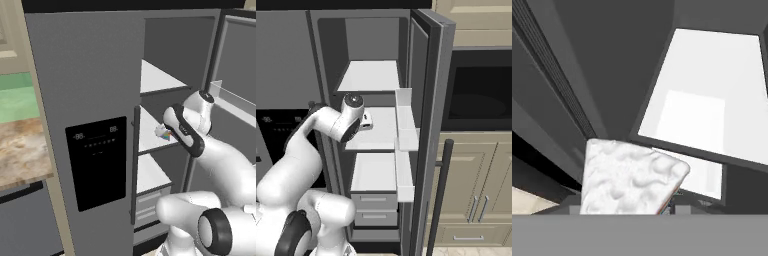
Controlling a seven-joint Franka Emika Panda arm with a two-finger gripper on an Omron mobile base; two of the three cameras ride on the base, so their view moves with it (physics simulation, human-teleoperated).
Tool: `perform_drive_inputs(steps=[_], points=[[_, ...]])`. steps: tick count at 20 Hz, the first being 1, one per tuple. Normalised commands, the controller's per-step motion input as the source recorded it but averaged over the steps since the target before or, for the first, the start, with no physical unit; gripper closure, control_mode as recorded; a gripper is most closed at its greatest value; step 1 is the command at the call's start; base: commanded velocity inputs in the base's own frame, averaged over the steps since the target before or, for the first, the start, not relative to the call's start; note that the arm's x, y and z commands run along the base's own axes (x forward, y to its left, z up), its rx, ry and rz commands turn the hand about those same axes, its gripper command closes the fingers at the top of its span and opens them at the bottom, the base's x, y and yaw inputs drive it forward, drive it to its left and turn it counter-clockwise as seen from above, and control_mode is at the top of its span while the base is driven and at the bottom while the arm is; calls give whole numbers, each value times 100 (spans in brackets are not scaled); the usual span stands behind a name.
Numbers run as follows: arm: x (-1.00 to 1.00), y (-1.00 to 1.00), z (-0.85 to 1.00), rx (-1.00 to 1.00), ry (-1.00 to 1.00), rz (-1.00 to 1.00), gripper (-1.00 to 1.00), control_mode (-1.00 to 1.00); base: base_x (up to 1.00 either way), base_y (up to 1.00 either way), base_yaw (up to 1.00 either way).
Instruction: Take the cakes from the fridge and place them on the empty tray on the dining counter.
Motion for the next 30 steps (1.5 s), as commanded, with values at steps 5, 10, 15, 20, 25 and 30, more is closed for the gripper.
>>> perform_drive_inputs(steps=[5,10,15,20,25,30], points=[[-97,6,64,-3,17,8,100,-100,0,0,0],[-100,2,44,0,-1,5,100,-100,0,0,0],[-100,0,53,-1,-33,0,100,-100,0,0,0],[-100,0,50,-3,-51,0,100,-100,0,0,0],[-100,0,5,0,-5,2,100,-100,0,0,0],[-53,0,1,0,3,8,100,-100,0,0,0]])
